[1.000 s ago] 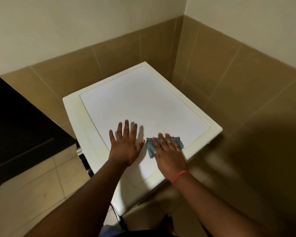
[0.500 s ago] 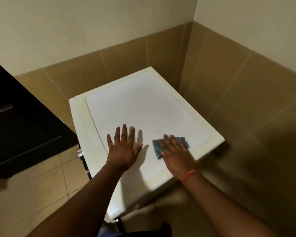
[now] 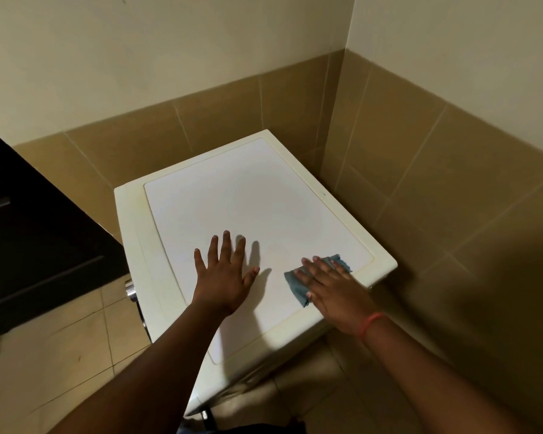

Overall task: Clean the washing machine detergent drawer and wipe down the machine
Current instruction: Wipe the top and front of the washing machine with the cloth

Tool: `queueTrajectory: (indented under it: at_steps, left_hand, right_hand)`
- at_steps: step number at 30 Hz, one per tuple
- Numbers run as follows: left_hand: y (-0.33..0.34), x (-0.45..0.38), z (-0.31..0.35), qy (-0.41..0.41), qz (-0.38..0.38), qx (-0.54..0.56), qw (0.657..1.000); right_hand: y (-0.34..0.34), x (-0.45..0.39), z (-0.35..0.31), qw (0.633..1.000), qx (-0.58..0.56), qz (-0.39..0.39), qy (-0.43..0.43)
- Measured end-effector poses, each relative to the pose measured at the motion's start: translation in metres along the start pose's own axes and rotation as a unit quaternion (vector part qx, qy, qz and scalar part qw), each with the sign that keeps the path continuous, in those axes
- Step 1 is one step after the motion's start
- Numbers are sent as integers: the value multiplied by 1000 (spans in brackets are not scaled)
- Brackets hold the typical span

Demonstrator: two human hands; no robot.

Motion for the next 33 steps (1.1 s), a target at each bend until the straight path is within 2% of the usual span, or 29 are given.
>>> queueTrajectory:
  at_steps: [3,4,7,8,12,13,16,17,21,22,25,26,30,33]
  left_hand:
    - [-1,-1,10,7,7,-11,1000]
    - [-1,0,12,9,8,-12,1000]
    - [-1,0,16,15,6,-12,1000]
    - [-1,0,16,15,6,-13,1000]
    - [-1,4,19,18,1,-21,1000]
    - [-1,5,21,20,-2,-24,1000]
    - [0,8,26,26,-5,-28,999]
    - [0,8,28,28,-5,-26,999]
    - [-3,10,35,33,-2,-24,999]
    - [-3,9,35,31,-2,-23,999]
    - [-5,11,33,30,-2,-22,999]
    - [-6,11,31,30,-1,-22,999]
    - [-8,14,23,20,-2,-22,1000]
    - [-7,16,17,14,-9,-18,1000]
  right_hand:
    - [-13,7,39,984,-31,56,168]
    - [-12,8,35,984,-27,65,161]
    - [-1,12,21,999,0,34,11]
    - [-3,12,31,1000,2,22,-2]
    - [-12,10,81,987,-5,45,151]
    - [-8,9,79,989,1,45,140]
    - [-4,9,76,999,2,4,34]
    - [-9,7,85,999,-2,-2,40]
    - [-17,7,106,972,-8,60,228]
    - [-12,5,98,971,-13,64,232]
    - [-7,4,84,990,0,54,132]
    - [-12,4,92,990,-7,53,128]
    - [-16,15,113,959,-33,72,273]
    - [-6,21,74,980,-26,70,185]
Point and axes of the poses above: each hand's wrist, its own x-axis away from the middle knuckle, its own y-axis out of the palm, z = x × y, the point moved 7 cm from there along -x, towards the middle knuckle, and after that the axes turned 11 degrees about -x, right-handed, at the moved point
